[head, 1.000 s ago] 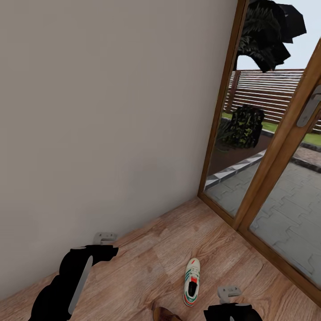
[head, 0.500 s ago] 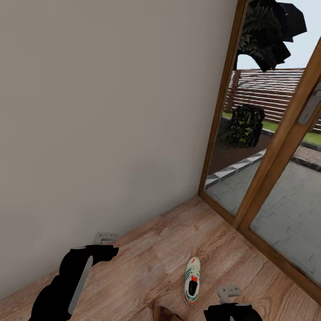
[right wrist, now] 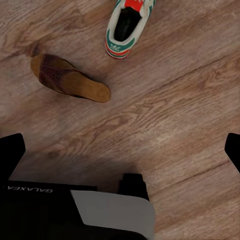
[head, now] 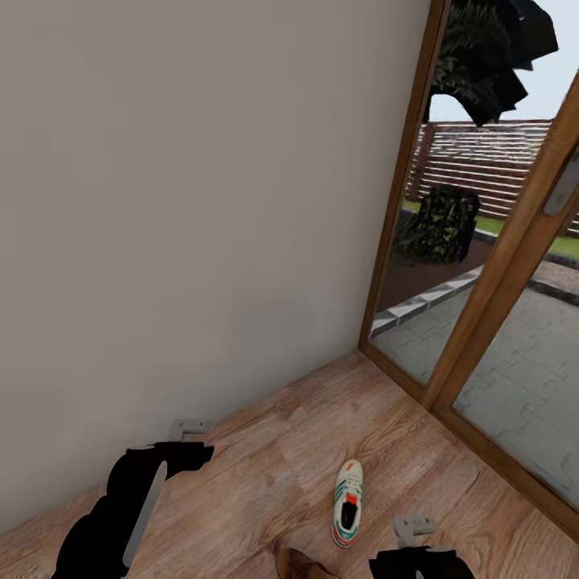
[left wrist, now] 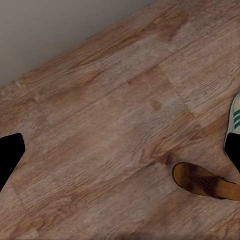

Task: Pick up the two gym shoes and the two sandals from the corridor floor and place them onto the hallstand (shoe rack) in the corridor, making sure they are on the rack and not on the floor. Arrange them so the two gym shoes are next to each other and the two sandals are next to each other.

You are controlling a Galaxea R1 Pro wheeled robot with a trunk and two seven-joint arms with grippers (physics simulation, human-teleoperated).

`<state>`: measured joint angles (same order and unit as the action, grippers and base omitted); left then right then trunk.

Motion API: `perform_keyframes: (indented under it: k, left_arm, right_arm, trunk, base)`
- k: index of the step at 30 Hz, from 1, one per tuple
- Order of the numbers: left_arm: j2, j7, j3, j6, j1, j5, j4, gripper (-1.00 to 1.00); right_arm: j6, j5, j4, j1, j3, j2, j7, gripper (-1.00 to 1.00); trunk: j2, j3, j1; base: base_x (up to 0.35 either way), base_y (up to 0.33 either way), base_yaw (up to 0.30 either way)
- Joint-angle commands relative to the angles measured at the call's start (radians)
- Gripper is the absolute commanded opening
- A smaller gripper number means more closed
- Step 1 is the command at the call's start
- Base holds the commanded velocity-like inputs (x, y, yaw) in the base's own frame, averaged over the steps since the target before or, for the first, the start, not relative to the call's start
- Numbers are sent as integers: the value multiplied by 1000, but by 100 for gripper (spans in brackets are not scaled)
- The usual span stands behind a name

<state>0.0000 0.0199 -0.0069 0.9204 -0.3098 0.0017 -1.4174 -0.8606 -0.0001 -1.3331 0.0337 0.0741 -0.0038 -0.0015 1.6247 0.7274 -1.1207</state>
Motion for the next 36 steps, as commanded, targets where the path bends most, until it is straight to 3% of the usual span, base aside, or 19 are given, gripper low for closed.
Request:
perform_keyframes:
  k: [1,4,8,13,15,16,21,25,27,29,32,36]
  left_arm:
    - [0,0,0,0,0,0,0,100]
    - [0,0,1,0,0,0,0,100]
    - [0,0,0,0,0,0,0,100]
    - [0,0,-1,0,0,0,0,100]
    - [0,0,-1,0,0,0,0,100]
    - [0,0,-1,0,0,-1,0,100]
    - [0,0,-2,0,0,-6,0,100]
    - [0,0,-1,0,0,-7,0,100]
    - [0,0,-1,0,0,-6,0,100]
    - [0,0,-1,0,0,-5,0,100]
    - [0,0,-1,0,0,-4,0,100]
    - [0,0,-1,0,0,-3,0,100]
  right_arm:
    - [3,3,0,0,1,-5,3,100]
    - [8,4,0,0,2,-8,4,100]
    - [34,6,1,0,4,-31,4,100]
    - [197,8,9,0,27,-94,6,100]
    - [265,15,25,0,76,-116,6,100]
    - [300,55,53,0,146,-141,6,100]
    - [318,150,87,0,209,-153,7,100]
    - [329,199,98,0,255,-155,7,100]
    - [331,223,103,0,303,-155,7,100]
    - [334,258,106,0,387,-156,7,100]
    - [334,274,107,0,421,-156,7,100]
    - [334,277,107,0,427,-156,7,100]
  trunk:
    - [7,5,-4]
    - [28,19,-15]
    - [56,37,-31]
    - [91,60,-50]
    - [105,69,-58]
    - [112,74,-61]
    - [147,97,-81]
    - [175,115,-96]
    - [189,125,-104]
    - [203,134,-111]
    - [224,148,-123]
    - [252,166,-138]
  base:
    - [0,0,88]
    - [0,0,88]
    - [0,0,89]
    - [0,0,88]
    - [0,0,85]
    - [0,0,85]
    - [0,0,84]
    - [0,0,79]
    - [0,0,71]
    - [0,0,68]
    - [0,0,65]
    - [0,0,64]
